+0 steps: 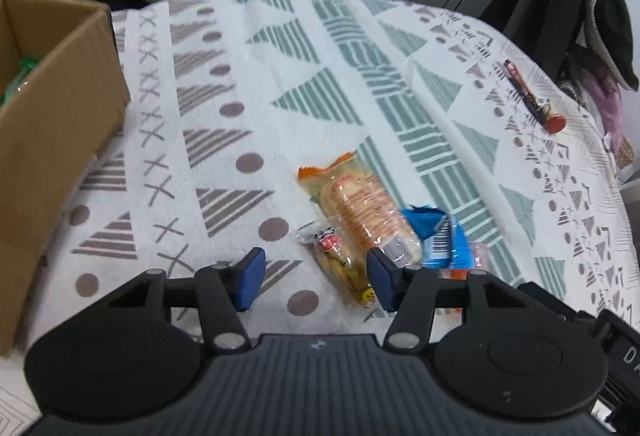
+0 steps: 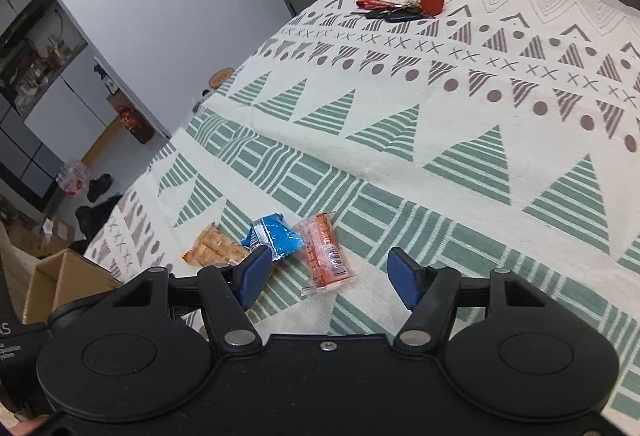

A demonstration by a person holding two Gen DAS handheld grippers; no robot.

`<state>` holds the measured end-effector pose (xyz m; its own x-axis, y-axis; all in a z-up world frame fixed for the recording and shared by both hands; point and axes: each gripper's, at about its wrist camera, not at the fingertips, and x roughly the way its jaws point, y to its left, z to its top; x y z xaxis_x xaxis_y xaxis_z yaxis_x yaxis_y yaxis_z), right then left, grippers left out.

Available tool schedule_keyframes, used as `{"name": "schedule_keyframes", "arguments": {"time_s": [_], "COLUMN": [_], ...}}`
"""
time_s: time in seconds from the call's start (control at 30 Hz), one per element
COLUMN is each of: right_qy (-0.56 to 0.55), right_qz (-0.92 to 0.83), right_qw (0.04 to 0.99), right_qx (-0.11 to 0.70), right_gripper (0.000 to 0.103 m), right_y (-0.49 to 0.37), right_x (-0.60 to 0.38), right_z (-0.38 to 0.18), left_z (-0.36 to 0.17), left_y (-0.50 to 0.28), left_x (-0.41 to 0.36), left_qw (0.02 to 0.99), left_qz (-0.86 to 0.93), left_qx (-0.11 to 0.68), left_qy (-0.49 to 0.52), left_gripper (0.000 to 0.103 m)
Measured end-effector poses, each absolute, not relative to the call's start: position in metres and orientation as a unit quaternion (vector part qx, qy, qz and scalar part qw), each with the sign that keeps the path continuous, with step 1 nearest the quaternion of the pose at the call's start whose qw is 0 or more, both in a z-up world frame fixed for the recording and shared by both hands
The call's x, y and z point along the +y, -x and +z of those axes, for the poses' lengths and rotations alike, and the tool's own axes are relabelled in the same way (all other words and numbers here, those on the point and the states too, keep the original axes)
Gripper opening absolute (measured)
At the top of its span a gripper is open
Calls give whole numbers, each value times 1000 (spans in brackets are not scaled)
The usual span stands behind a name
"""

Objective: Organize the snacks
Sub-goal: 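Move both tools back over the remaining snacks on the bedspread, then grasp the small peanut packet with the left gripper while the right gripper grasps the orange packet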

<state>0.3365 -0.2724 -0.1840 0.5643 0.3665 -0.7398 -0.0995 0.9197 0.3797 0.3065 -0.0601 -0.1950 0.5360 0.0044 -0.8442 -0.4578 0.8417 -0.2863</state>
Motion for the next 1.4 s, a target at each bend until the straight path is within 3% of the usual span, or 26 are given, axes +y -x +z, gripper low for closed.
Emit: {"name": "schedule_keyframes", "arguments": {"time_s": [0.27,0.4,0.5,0.63,0.7,0.77,0.87,1.4], "right_qy": [-119,-117,-113,-104,-98,-90,-85,-117], "right_qz": [123,121,124,129,133,136,139,162], "right_qw": [876,873,873,872,871,869,866,878], "right_qx": [451,457,458,460,462,468,473,434], "right_gripper": [64,64,64,63,57,34,22,16], "right_y": [-351,-355,-355,-356,-356,-356,-354,-330], "right_x": [-253,-251,-247,-240,-237,-234,-233,-240], "right_z": [-199,-205,-207,-211,-212,-214,-214,-174], "left_z": [-201,-202,-199,-197,-195,-192,-188,-143], "left_y": [-316,-316,-315,-309,-307,-304,-299,-266], "left_x": [-65,-68,-67,-65,-64,-62,-58,-36], "left_qw": [851,854,856,859,861,862,864,877], "left_qz": [134,135,127,130,131,134,139,163], "left_qx": [454,452,449,441,438,436,431,393], "left_qy": [229,217,223,224,223,223,222,226], "left_gripper": [54,28,18,16,16,16,15,14]}}
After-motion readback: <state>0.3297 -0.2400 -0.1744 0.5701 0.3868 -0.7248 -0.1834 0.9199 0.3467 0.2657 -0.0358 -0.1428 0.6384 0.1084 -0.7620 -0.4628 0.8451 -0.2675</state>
